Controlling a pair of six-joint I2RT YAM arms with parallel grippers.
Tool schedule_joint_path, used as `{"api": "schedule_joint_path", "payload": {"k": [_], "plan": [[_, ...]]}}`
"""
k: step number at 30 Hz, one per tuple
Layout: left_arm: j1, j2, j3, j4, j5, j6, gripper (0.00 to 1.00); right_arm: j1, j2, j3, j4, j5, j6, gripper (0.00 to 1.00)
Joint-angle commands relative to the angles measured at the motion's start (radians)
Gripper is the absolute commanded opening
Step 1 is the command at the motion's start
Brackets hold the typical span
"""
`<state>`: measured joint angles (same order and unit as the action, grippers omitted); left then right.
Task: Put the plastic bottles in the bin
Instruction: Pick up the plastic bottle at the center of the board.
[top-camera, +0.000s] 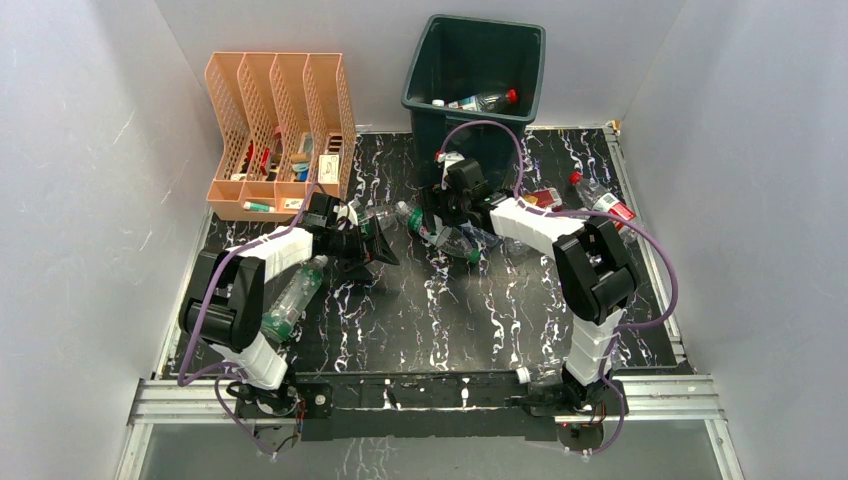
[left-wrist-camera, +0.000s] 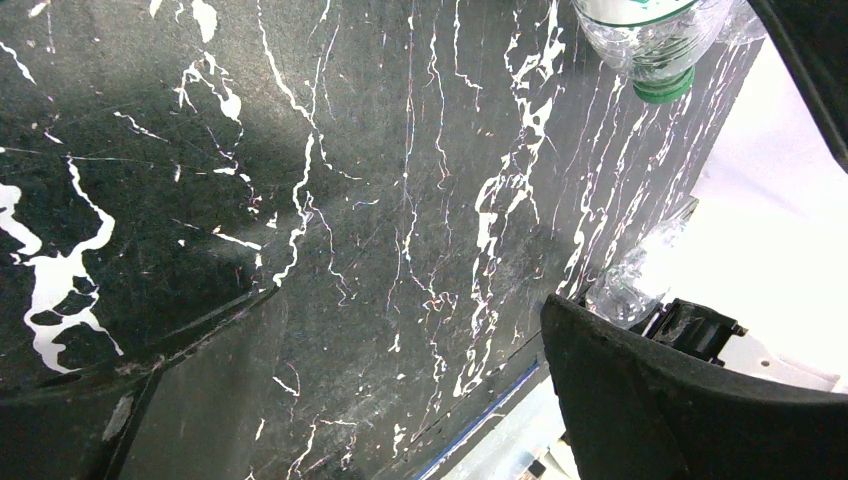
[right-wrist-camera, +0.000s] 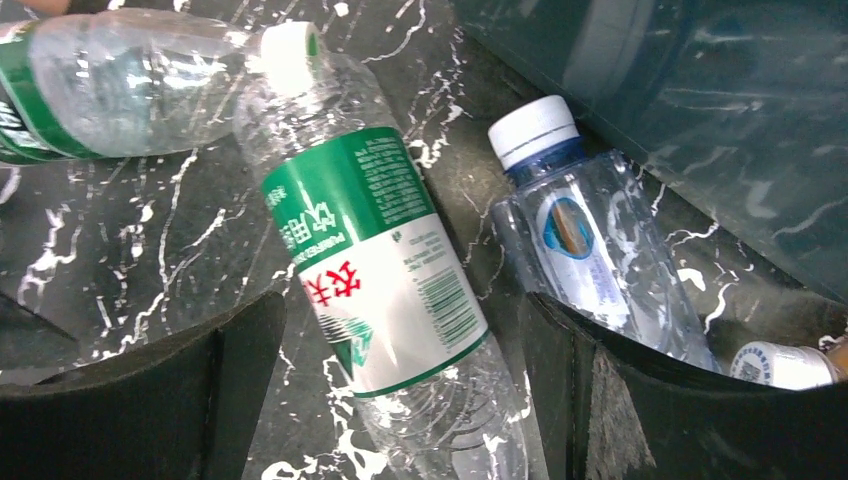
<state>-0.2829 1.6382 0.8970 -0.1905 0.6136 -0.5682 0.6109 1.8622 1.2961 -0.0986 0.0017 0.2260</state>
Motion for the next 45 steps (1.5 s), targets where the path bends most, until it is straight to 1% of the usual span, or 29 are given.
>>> {"api": "schedule_joint_path", "payload": {"k": [1, 8, 13, 17, 26, 28, 37, 45], "plan": [[0.004, -0.056, 0.017, -0.026, 0.014, 0.009, 0.98, 0.01, 0.041, 0.029, -0.04, 0.036, -0.025, 0.98], [0.005, -0.062, 0.018, -0.029, 0.017, 0.01, 0.98, 0.034, 0.051, -0.027, -0.019, 0.036, -0.012, 0.97], [0.004, -0.07, 0.009, -0.026, 0.018, 0.008, 0.98, 0.066, 0.048, -0.053, -0.022, 0.039, -0.009, 0.93], [0.004, -0.078, 0.006, -0.025, 0.02, 0.007, 0.98, 0.089, 0.041, -0.074, -0.034, 0.039, -0.005, 0.85], [0.005, -0.102, 0.007, -0.034, 0.016, 0.005, 0.98, 0.132, -0.01, -0.118, -0.058, 0.02, 0.013, 0.56], [0.004, -0.106, 0.006, -0.035, 0.014, 0.006, 0.98, 0.142, -0.028, -0.126, -0.064, 0.019, 0.02, 0.53], [0.004, -0.111, 0.002, -0.03, 0.014, 0.001, 0.98, 0.164, -0.129, -0.148, -0.103, -0.017, 0.049, 0.45], [0.004, -0.11, 0.0, -0.024, 0.015, 0.0, 0.98, 0.177, -0.19, -0.158, -0.104, -0.035, 0.07, 0.45]]}}
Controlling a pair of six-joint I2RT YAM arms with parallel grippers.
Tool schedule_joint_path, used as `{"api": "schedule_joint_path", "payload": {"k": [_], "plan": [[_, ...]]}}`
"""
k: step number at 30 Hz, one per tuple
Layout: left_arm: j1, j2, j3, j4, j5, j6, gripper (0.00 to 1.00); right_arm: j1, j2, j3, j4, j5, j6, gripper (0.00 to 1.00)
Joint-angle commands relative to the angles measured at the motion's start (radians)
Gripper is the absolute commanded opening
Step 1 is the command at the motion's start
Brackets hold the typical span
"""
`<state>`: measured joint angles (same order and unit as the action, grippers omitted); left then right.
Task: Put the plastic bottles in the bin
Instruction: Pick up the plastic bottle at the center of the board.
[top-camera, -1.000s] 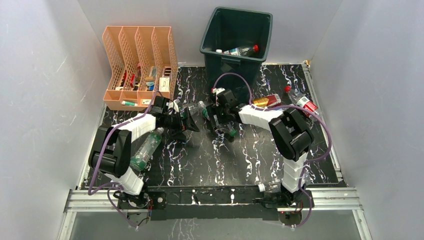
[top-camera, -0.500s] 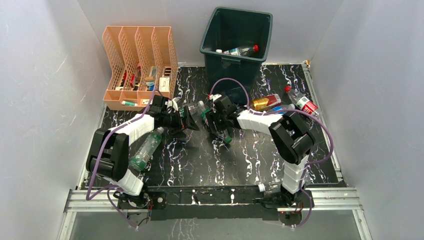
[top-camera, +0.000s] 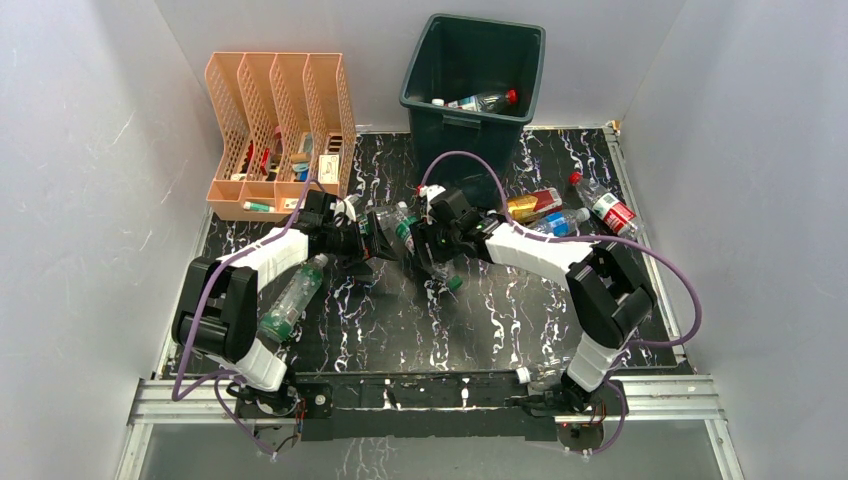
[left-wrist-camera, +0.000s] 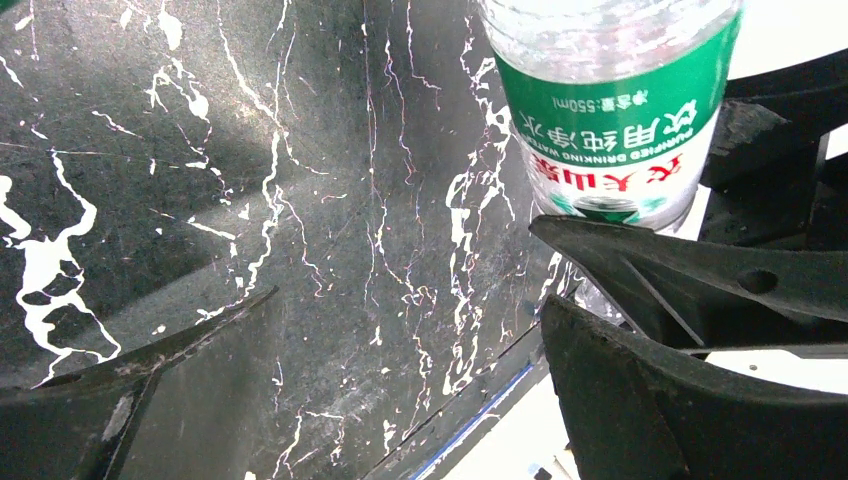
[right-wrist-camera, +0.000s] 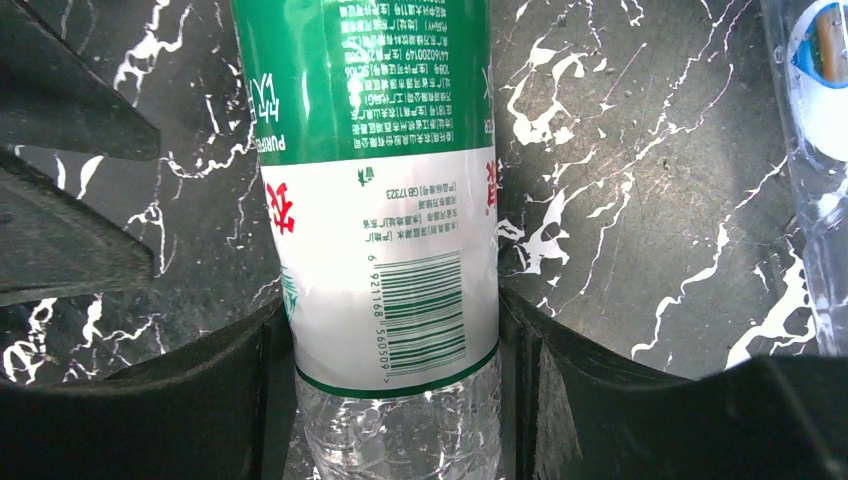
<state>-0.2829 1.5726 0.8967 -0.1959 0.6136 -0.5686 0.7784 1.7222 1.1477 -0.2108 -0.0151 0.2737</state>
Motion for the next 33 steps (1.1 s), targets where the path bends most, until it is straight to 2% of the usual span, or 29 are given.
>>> {"api": "schedule_joint_path", "payload": {"k": [1, 20, 33], "plan": [[0.004, -0.045, -0.002, -0.017, 0.016, 0.0, 0.98, 0.012, -0.054, -0.009, 0.008, -0.019, 0.025, 0.45], [0.005, -0.065, -0.011, -0.023, 0.005, -0.002, 0.98, 0.034, -0.121, -0.017, 0.004, -0.03, 0.051, 0.44], [0.004, -0.133, 0.023, -0.094, -0.039, 0.013, 0.98, 0.063, -0.291, 0.016, -0.044, 0.003, 0.069, 0.44]]}}
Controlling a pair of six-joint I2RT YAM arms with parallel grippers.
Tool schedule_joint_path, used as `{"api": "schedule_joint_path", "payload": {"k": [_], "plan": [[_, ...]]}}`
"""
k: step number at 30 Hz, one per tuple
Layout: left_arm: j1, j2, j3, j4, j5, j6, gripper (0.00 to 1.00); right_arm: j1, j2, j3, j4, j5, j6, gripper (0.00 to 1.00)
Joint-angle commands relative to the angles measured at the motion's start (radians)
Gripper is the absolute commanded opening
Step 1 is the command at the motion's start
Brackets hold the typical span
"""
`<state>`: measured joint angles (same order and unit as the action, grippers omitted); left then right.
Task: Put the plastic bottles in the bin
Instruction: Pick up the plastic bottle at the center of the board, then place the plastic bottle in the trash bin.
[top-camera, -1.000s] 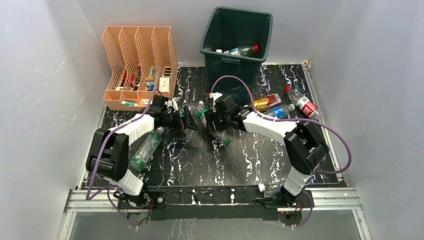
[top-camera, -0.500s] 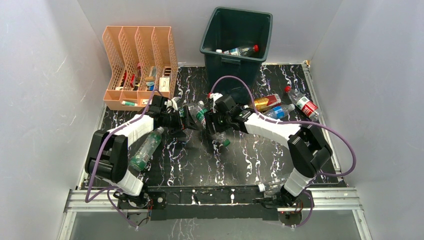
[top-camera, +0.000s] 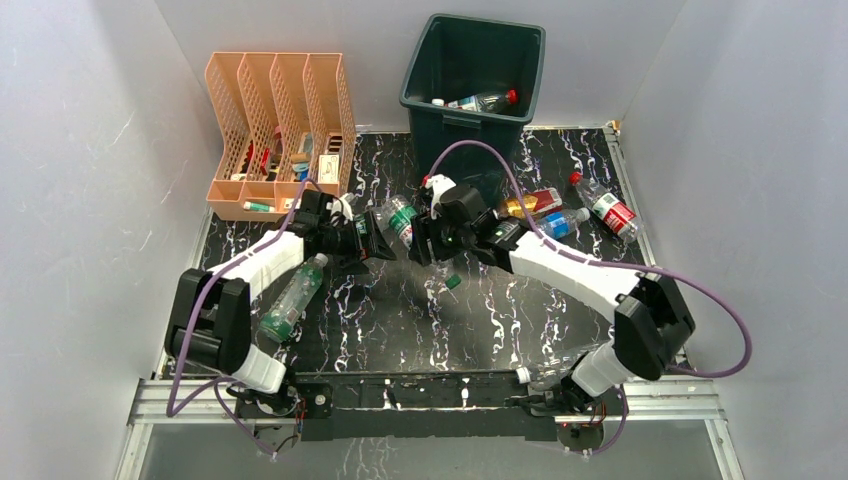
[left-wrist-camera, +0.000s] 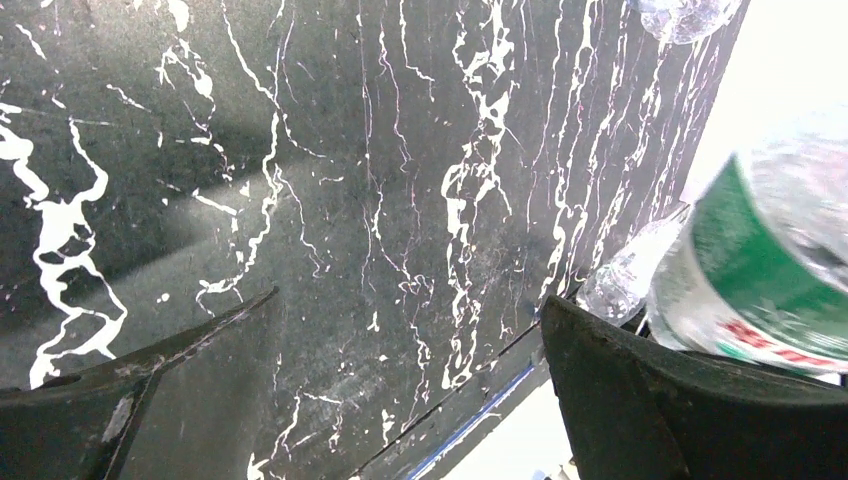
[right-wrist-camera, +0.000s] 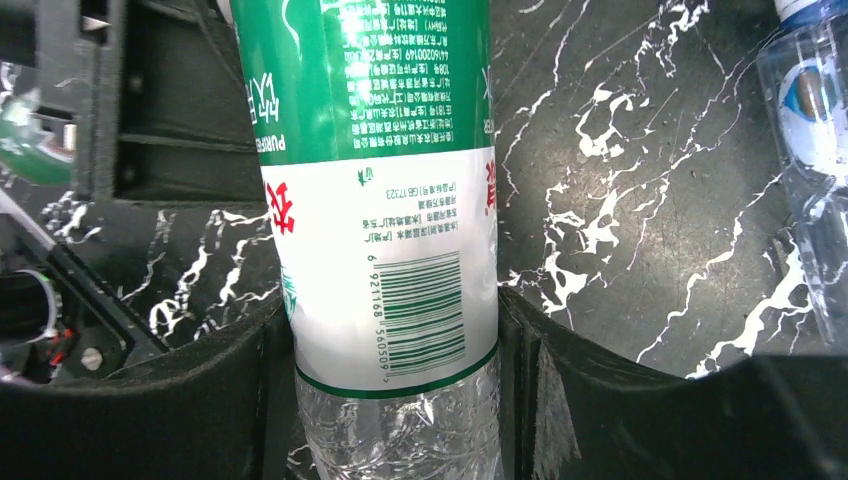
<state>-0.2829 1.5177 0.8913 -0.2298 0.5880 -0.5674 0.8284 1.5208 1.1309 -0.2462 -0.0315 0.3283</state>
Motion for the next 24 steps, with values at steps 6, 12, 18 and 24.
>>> {"api": "schedule_joint_path", "payload": {"k": [6, 12, 18, 24], "plan": [[0.004, -0.145, 0.056, -0.116, -0.037, 0.009, 0.98, 0.018, -0.151, 0.171, -0.051, 0.077, -0.025, 0.44], [0.005, -0.196, 0.07, -0.135, -0.045, 0.007, 0.98, 0.01, -0.045, 0.465, -0.069, 0.232, -0.133, 0.45], [0.005, -0.21, 0.078, -0.154, -0.049, 0.013, 0.98, -0.059, 0.119, 0.799, -0.08, 0.268, -0.194, 0.45], [0.005, -0.215, 0.072, -0.155, -0.044, 0.011, 0.98, -0.207, 0.213, 0.963, -0.021, 0.208, -0.201, 0.46]]}}
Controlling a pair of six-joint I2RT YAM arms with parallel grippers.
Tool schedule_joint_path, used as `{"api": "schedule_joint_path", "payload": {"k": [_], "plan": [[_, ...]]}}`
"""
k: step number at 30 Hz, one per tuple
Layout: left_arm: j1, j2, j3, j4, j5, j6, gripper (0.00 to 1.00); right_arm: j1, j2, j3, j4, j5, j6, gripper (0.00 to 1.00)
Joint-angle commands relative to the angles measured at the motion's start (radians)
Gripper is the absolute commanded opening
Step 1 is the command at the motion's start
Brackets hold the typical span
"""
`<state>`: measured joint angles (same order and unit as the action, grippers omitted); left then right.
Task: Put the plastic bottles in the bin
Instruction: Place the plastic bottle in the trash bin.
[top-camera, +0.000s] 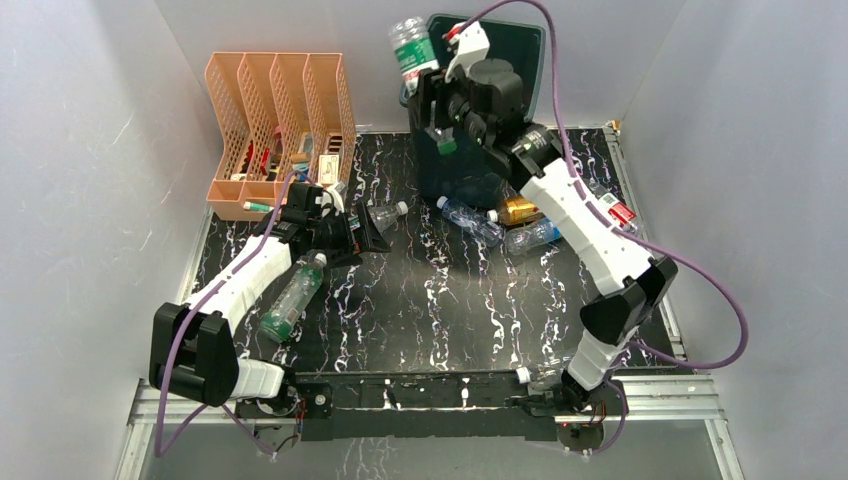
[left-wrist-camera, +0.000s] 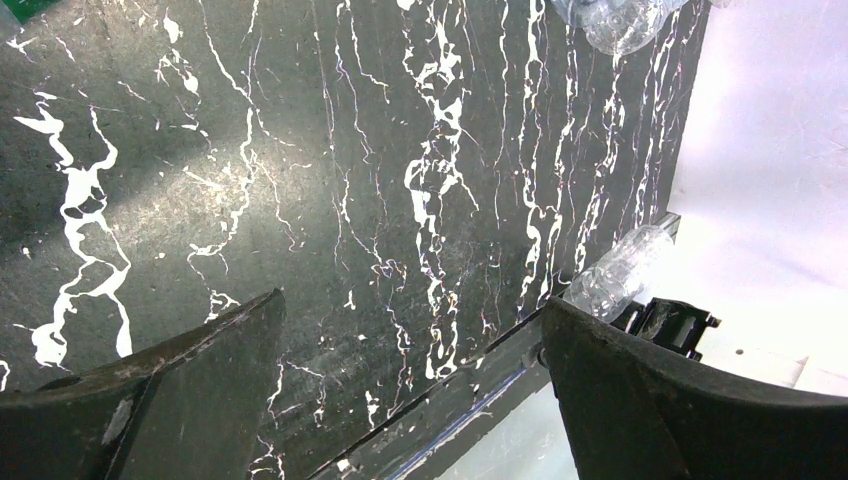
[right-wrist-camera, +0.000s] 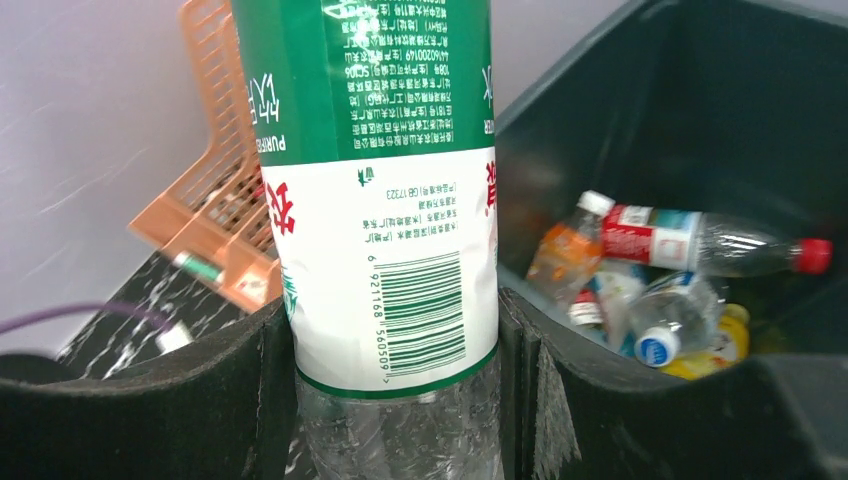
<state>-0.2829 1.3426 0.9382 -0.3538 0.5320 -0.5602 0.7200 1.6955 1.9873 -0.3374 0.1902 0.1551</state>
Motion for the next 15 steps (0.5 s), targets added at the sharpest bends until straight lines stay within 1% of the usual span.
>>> {"api": "schedule_joint_path", "payload": {"k": [1, 4, 8, 15], "plan": [[0.004, -0.04, 0.025, -0.033, 0.013, 0.004, 0.98, -0.137, 0.07, 0.128, 0.089, -0.043, -0.017, 0.46], [0.004, -0.042, 0.021, -0.032, 0.015, 0.001, 0.98, -0.249, 0.132, 0.208, 0.13, -0.136, 0.038, 0.46], [0.004, -0.04, 0.016, -0.027, 0.018, -0.006, 0.98, -0.35, 0.226, 0.343, 0.129, -0.213, 0.074, 0.46], [0.004, -0.018, 0.022, -0.027, 0.017, -0.003, 0.98, -0.447, 0.288, 0.366, 0.191, -0.294, 0.129, 0.47]]}}
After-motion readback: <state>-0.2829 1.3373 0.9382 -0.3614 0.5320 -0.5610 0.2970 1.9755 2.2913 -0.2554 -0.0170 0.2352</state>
